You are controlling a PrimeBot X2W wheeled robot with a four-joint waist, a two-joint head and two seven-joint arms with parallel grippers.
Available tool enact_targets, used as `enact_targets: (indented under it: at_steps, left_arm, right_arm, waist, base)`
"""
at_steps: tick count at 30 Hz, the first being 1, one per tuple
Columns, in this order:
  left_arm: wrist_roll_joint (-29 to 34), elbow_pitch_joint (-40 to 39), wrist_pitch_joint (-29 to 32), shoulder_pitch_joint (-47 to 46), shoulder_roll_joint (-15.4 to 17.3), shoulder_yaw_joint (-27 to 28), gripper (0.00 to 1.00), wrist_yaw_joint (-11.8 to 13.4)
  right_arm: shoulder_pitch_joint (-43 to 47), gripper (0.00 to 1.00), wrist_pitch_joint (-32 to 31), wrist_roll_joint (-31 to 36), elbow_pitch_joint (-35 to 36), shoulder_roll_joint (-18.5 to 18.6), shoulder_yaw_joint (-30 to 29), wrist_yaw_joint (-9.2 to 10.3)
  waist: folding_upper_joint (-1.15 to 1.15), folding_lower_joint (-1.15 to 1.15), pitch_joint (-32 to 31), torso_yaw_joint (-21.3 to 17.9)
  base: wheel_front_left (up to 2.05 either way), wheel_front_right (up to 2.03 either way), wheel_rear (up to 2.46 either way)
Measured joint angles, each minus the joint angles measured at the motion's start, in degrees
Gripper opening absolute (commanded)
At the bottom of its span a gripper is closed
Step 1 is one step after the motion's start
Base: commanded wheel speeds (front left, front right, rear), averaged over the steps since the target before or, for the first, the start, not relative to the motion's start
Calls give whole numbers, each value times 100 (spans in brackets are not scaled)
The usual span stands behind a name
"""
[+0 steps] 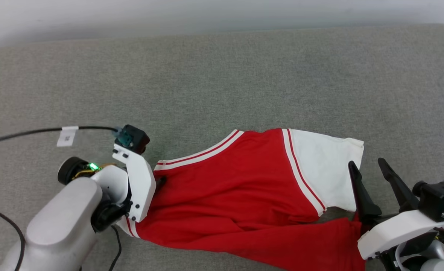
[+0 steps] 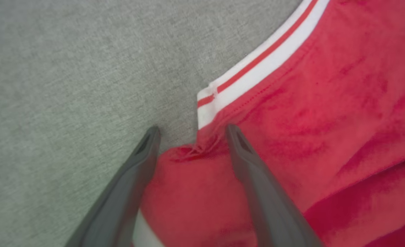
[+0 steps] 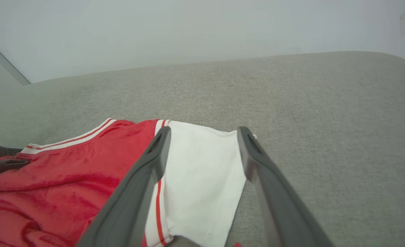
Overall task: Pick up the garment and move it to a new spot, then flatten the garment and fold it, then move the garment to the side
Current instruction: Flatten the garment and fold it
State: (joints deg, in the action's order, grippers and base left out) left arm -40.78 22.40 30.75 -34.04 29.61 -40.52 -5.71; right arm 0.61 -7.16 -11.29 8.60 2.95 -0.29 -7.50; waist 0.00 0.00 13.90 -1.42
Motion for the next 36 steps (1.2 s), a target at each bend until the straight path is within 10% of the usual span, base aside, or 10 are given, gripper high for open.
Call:
enact_targets:
  at_steps: [2, 6, 28, 30, 31, 36]
  left_arm:
    - [-52, 125, 233, -153, -1, -99, 100, -58]
    - [-238, 292, 590, -332, -35, -225, 0, -105]
    - [524, 1290, -1263, -1068, -1564, -858, 0, -44]
    - [501, 1451, -1472, -1046, -1603, -842, 85, -63]
    - [483, 1525, -1560, -1034, -1616, -824, 100, -63]
    - [470, 1678, -2219, -899, -1674, -688, 100, 10]
  right_arm:
    - [-46, 100, 19, -49, -64, 0, 27, 0]
    - [-96, 100, 94, -89, -225, 0, 38, 0]
    - [-187, 100, 169, -236, -353, -1, 12, 0]
    - [-191, 100, 229, -233, -352, 0, 13, 0]
    - [-192, 100, 268, -214, -347, -1, 13, 0]
    - [-186, 100, 302, -122, -333, 0, -47, 0]
  waist:
    - [0, 0, 75, -61]
    - [0, -1, 150, -180]
    - [0, 0, 136, -466]
    - [0, 0, 129, -489]
    - [0, 0, 106, -491]
    - [0, 0, -86, -423]
  base:
    - [0, 0, 0]
    - [0, 0, 0]
    - [0, 0, 0]
    - [0, 0, 0]
    - [0, 0, 0]
    - [0, 0, 0]
